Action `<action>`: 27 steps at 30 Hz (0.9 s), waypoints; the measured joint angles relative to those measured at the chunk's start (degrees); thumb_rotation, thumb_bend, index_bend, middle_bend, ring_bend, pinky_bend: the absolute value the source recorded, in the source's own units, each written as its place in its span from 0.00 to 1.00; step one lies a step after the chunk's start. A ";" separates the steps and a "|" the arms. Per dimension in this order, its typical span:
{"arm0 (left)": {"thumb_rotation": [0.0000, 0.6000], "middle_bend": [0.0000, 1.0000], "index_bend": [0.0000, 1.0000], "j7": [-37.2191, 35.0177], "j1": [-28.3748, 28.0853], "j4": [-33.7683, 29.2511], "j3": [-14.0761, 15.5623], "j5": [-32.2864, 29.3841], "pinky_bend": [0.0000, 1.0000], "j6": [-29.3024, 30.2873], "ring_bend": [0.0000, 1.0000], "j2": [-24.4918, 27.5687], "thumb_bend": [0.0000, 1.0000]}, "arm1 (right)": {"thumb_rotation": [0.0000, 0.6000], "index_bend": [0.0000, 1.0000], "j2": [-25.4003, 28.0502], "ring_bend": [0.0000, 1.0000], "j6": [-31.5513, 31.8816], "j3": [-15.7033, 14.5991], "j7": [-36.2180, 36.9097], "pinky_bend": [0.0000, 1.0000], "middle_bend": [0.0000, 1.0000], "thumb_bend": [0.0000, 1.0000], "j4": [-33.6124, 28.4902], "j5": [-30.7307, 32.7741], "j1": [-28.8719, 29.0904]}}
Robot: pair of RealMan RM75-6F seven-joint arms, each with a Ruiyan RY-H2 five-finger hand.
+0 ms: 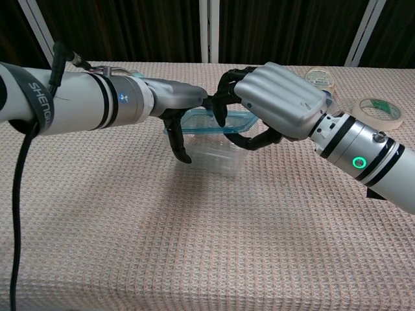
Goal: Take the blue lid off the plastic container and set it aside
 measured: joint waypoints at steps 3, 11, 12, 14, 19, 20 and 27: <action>1.00 0.06 0.02 0.21 0.42 -0.70 0.23 0.67 0.05 1.47 0.00 0.32 0.14 | 1.00 0.73 -0.69 0.26 1.50 0.01 0.47 0.34 0.47 0.41 1.42 -0.26 -0.08; 1.00 0.04 0.01 -0.98 3.14 -3.39 0.56 2.71 0.04 4.32 0.00 2.83 0.14 | 1.00 0.81 -3.18 0.29 6.81 0.19 1.61 0.34 0.50 0.41 7.86 -1.55 0.17; 1.00 0.04 0.01 -1.41 3.51 -3.57 0.53 3.09 0.04 4.46 0.00 3.13 0.14 | 1.00 0.81 -3.29 0.29 7.25 0.20 1.56 0.33 0.51 0.41 8.36 -1.67 0.26; 1.00 0.03 0.01 -2.37 4.52 -3.91 0.53 4.33 0.04 4.89 0.00 3.97 0.14 | 1.00 0.82 -3.25 0.29 8.01 0.23 1.17 0.33 0.51 0.41 9.14 -1.87 0.42; 1.00 0.03 0.01 -4.74 7.20 -4.91 0.75 6.77 0.03 5.57 0.00 6.59 0.14 | 1.00 0.82 -2.07 0.29 10.16 0.87 -1.03 0.31 0.52 0.41 10.30 -1.83 0.56; 1.00 0.03 0.01 -5.06 7.79 -5.08 0.86 7.35 0.03 5.86 0.00 7.27 0.14 | 1.00 0.82 -1.77 0.29 10.72 1.19 -1.26 0.31 0.52 0.41 10.42 -1.67 0.56; 1.00 0.03 0.01 -8.65 11.24 -5.15 0.54 10.03 0.03 7.39 0.00 9.83 0.14 | 1.00 0.82 0.03 0.29 12.85 4.33 -0.83 0.31 0.52 0.41 11.61 1.19 0.72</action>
